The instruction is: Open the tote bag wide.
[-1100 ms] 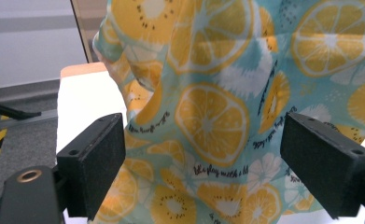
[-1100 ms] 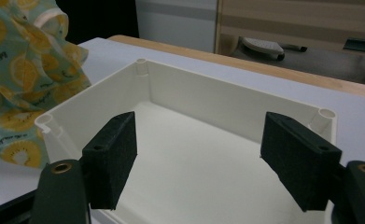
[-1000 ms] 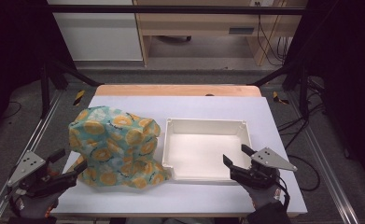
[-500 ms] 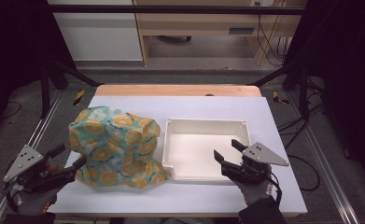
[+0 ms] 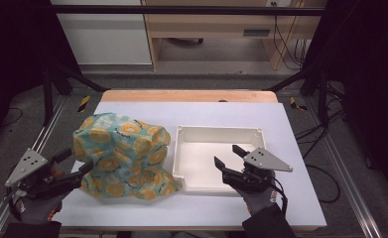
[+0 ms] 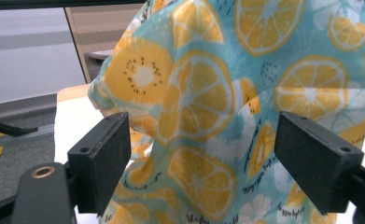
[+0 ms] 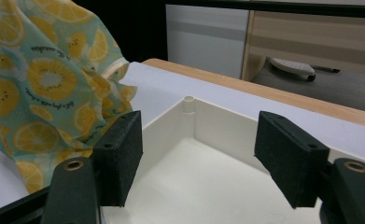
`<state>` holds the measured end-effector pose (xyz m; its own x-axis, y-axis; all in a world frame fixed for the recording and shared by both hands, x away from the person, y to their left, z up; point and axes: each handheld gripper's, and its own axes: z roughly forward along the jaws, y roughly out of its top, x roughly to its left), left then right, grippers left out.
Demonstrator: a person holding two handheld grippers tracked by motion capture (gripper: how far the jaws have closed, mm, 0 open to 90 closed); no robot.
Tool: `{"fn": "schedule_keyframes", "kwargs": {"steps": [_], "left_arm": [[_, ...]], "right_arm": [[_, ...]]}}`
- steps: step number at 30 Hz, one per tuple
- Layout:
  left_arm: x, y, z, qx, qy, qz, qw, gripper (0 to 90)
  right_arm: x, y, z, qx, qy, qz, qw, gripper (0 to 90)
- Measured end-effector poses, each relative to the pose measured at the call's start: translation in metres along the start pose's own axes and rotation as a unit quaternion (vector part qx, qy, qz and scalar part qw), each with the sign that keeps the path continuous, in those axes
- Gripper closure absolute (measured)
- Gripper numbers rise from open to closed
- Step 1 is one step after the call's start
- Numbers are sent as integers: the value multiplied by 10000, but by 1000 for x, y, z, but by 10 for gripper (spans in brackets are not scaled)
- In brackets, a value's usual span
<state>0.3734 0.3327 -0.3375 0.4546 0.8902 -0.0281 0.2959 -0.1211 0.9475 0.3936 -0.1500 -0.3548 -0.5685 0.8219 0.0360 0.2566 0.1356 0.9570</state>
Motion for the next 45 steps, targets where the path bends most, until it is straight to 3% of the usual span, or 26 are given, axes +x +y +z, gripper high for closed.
{"fn": "schedule_keyframes", "kwargs": {"steps": [12, 19, 45], "left_arm": [[0, 7, 7, 14, -3, -22, 10000, 231], [3, 12, 8, -91, 28, -87, 9999, 308], [5, 8, 11, -58, 182, -172, 9997, 514]], "right_arm": [[20, 12, 16, -41, 304, -64, 9995, 354], [33, 21, 27, -68, 483, -76, 9988, 372], [86, 47, 69, -112, 1067, -257, 9939, 427]]}}
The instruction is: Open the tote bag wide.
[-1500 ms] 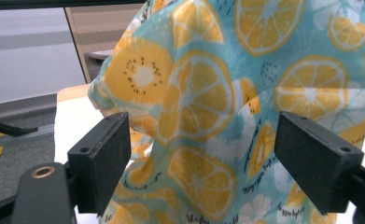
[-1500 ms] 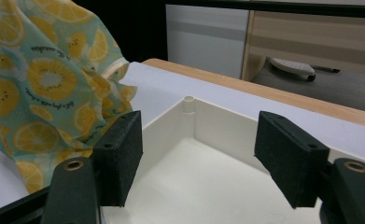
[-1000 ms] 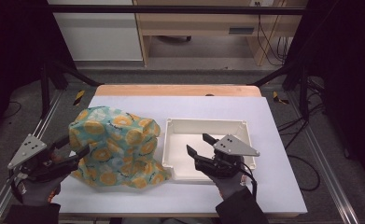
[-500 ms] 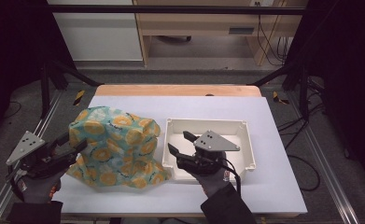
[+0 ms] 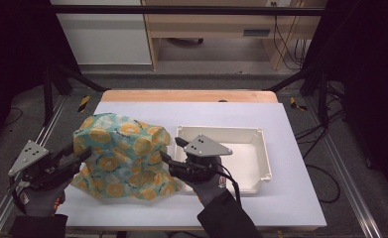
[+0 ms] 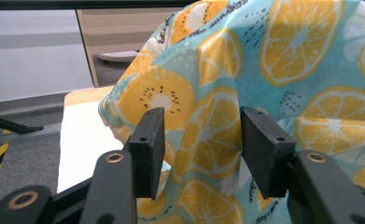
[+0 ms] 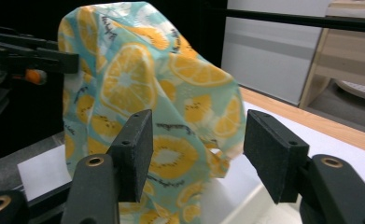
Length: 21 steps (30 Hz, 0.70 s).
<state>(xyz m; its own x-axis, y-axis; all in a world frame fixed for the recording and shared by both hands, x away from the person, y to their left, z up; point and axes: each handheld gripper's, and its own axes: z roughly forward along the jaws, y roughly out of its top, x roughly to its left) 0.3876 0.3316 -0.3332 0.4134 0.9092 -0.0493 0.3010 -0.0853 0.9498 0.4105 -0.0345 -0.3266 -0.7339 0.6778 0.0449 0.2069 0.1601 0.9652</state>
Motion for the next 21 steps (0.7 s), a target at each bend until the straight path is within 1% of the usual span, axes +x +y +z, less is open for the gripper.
{"fn": "schedule_keyframes", "kwargs": {"steps": [4, 8, 13, 17, 21], "left_arm": [[1, 0, -1, -10, -18, -18, 10000, 538], [2, -1, -2, 2, 31, -62, 10000, 581], [3, 0, -4, -8, 33, -103, 9999, 636], [3, -1, -3, 49, 68, -75, 9999, 672], [3, -1, -4, 43, 110, -103, 9999, 716]], "right_arm": [[5, 3, 7, 39, 59, -48, 10000, 435], [9, 7, 12, 14, 85, -82, 9999, 467], [13, 13, 18, 41, 107, -132, 9998, 497], [15, 15, 24, 54, 141, -100, 9998, 517], [17, 15, 28, 79, 168, -78, 9998, 548]]}}
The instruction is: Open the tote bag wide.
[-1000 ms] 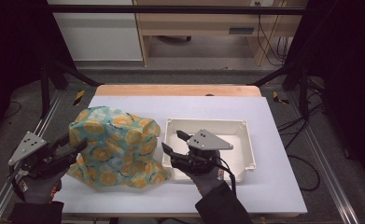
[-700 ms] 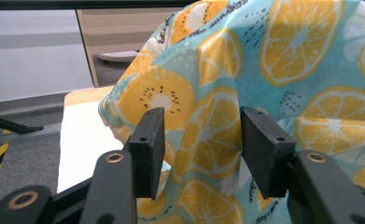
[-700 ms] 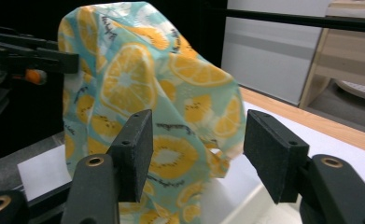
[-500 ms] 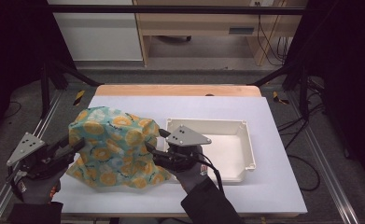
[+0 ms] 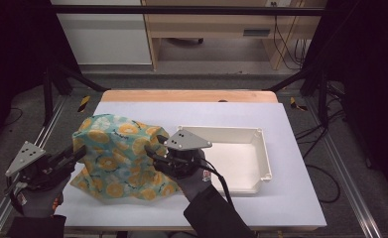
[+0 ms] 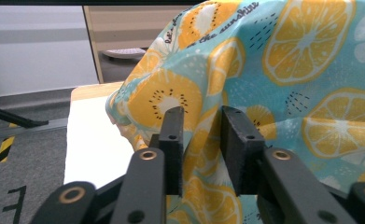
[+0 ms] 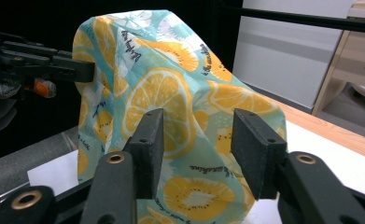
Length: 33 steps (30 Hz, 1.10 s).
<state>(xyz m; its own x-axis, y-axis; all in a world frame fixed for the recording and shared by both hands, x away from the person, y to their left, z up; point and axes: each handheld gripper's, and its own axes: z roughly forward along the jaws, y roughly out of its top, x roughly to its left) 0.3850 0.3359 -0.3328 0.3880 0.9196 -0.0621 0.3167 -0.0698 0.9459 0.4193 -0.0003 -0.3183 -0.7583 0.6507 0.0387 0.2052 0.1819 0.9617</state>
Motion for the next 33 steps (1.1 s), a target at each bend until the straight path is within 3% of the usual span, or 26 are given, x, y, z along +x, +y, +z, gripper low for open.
{"fn": "schedule_keyframes", "kwargs": {"steps": [3, 5, 10, 17, 25, 33], "left_arm": [[0, 0, 0, 20, -1, -5, 10000, 735], [0, 0, 0, 69, -53, -27, 10000, 785], [1, 0, -1, 69, -65, -27, 10000, 870], [0, 1, -2, 106, -63, -26, 9999, 892], [-3, 2, -8, 9, -67, -5, 10000, 893], [-5, 4, -23, -183, -34, 61, 9998, 895]], "right_arm": [[0, 0, 2, 31, 13, 18, 10000, 574], [1, 0, 4, 60, 67, 14, 10000, 653], [3, 2, 5, 119, 95, -68, 9999, 751], [5, 3, 6, 115, 144, -84, 9998, 863], [7, 7, 1, 55, 142, -146, 9998, 892], [19, 21, -10, -156, 154, -389, 9990, 895]]}}
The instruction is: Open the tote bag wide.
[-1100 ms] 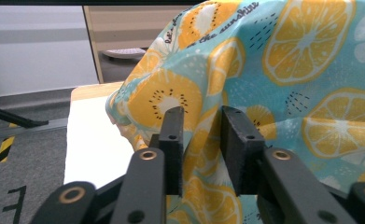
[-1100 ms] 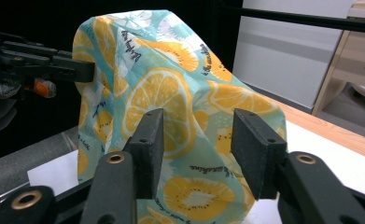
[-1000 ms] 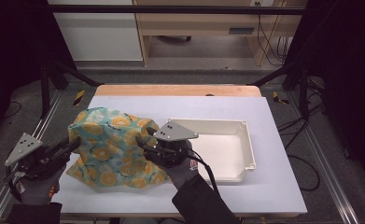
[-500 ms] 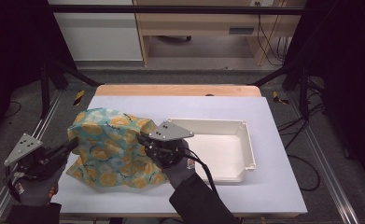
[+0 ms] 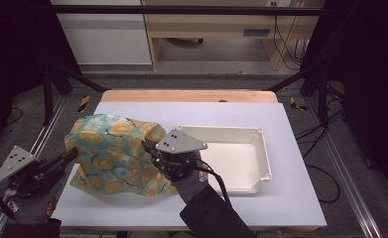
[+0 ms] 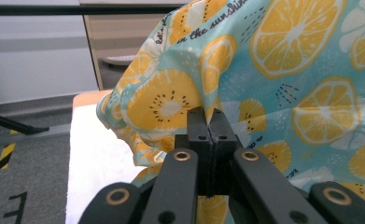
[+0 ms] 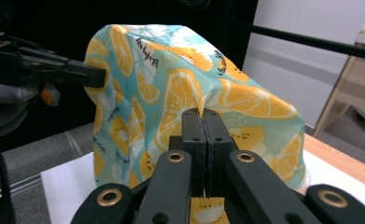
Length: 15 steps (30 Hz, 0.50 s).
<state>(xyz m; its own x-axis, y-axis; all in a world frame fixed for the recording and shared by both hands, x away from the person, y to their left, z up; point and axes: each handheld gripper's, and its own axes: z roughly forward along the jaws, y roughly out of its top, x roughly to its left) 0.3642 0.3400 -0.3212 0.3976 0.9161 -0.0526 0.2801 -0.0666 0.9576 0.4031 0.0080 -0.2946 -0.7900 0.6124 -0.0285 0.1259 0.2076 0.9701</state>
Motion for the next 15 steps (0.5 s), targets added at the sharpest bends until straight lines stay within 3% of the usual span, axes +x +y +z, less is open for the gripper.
{"fn": "schedule_keyframes", "kwargs": {"steps": [7, 15], "left_arm": [[-5, -13, -14, 54, 56, 99, 9999, 895], [0, -27, -12, 148, 28, 14, 9999, 896]], "right_arm": [[12, -5, -5, -22, 209, -48, 9998, 895], [13, -22, 2, 177, 309, 54, 9994, 894]]}}
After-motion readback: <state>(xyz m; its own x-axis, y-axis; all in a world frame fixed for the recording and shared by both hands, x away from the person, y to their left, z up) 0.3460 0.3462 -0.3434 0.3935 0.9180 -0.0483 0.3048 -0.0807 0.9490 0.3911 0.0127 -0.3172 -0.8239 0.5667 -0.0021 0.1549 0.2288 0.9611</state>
